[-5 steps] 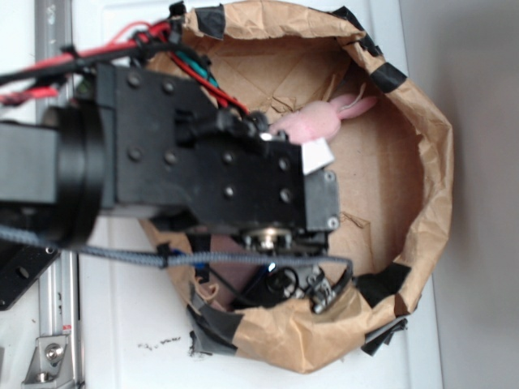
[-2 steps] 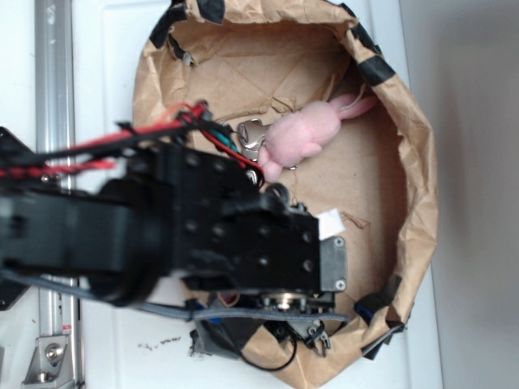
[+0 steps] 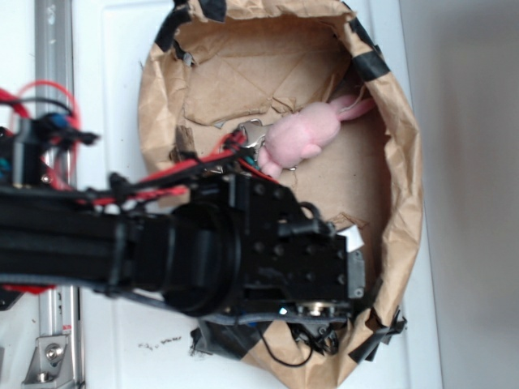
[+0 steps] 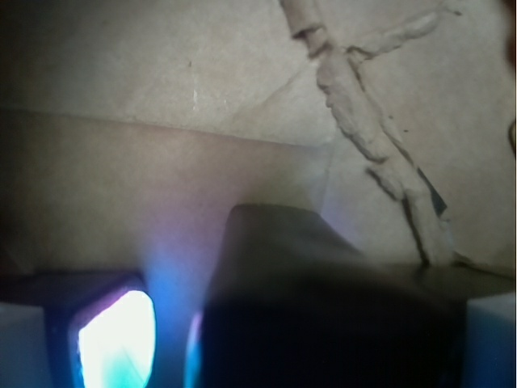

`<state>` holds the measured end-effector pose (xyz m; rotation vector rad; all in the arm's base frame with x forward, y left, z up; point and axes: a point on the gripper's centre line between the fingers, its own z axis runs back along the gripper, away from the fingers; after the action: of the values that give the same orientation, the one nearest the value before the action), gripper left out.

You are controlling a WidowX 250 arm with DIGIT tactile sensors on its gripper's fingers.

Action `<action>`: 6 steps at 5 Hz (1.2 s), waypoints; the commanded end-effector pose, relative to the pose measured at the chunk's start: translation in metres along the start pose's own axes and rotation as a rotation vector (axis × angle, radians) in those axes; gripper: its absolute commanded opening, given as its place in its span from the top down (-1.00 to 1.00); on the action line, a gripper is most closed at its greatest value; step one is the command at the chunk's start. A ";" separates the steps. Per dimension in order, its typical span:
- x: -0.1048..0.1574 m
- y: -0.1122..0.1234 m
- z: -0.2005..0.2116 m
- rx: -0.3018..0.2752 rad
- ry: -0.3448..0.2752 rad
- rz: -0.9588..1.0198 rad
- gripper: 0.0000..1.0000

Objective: Grab the black box.

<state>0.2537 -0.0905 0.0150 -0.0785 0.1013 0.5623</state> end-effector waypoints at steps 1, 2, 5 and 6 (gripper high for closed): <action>0.008 0.011 0.016 -0.038 -0.076 0.011 1.00; 0.028 0.051 0.071 -0.122 -0.250 -0.042 1.00; 0.044 0.054 0.151 -0.071 -0.239 -0.412 1.00; 0.037 0.040 0.143 -0.022 -0.209 -0.410 1.00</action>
<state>0.2626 -0.0216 0.1356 -0.0582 -0.0744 0.1729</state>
